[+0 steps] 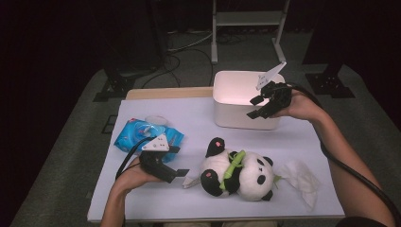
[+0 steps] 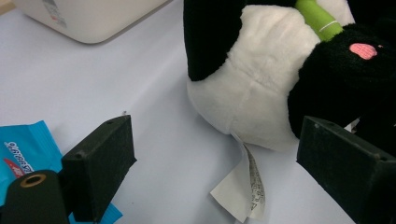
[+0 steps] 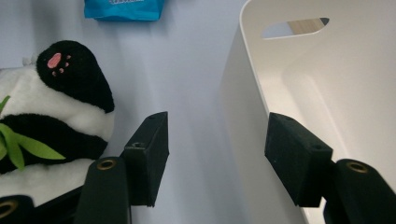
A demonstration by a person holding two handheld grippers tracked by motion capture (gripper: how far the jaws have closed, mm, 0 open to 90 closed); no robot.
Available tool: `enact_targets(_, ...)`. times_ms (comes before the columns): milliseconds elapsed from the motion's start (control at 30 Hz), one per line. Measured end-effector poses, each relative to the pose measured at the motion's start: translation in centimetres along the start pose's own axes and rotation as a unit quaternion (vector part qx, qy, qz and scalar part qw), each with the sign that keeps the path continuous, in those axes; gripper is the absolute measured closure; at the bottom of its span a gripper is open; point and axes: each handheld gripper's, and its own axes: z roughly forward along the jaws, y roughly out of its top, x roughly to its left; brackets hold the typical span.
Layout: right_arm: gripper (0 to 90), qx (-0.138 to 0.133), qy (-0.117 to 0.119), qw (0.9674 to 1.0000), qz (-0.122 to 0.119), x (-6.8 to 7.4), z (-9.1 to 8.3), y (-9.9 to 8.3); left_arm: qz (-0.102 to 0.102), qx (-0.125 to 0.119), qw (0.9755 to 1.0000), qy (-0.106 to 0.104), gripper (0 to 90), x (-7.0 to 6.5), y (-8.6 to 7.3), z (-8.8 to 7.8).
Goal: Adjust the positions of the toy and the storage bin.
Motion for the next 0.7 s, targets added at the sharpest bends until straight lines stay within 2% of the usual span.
enact_targets(400, 40.9, 0.019, -0.01, 0.9998, -0.005, -1.5, 0.9, 0.7, -0.004, 0.002, 1.0, -0.004, 10.6, 0.2, -0.2, 0.1)
enact_targets(567, 40.5, 0.027, -0.01, 0.9996, 0.001, -2.3, 1.6, 0.7, -0.011, -0.01, 0.9999, -0.008, 10.5, 0.4, -0.3, 0.0)
enact_targets(700, 41.0, 0.025, -0.013, 0.9996, 0.006, -2.8, 2.0, 0.5, -0.011, -0.009, 0.9999, -0.007, 10.5, 0.5, -0.3, -0.1)
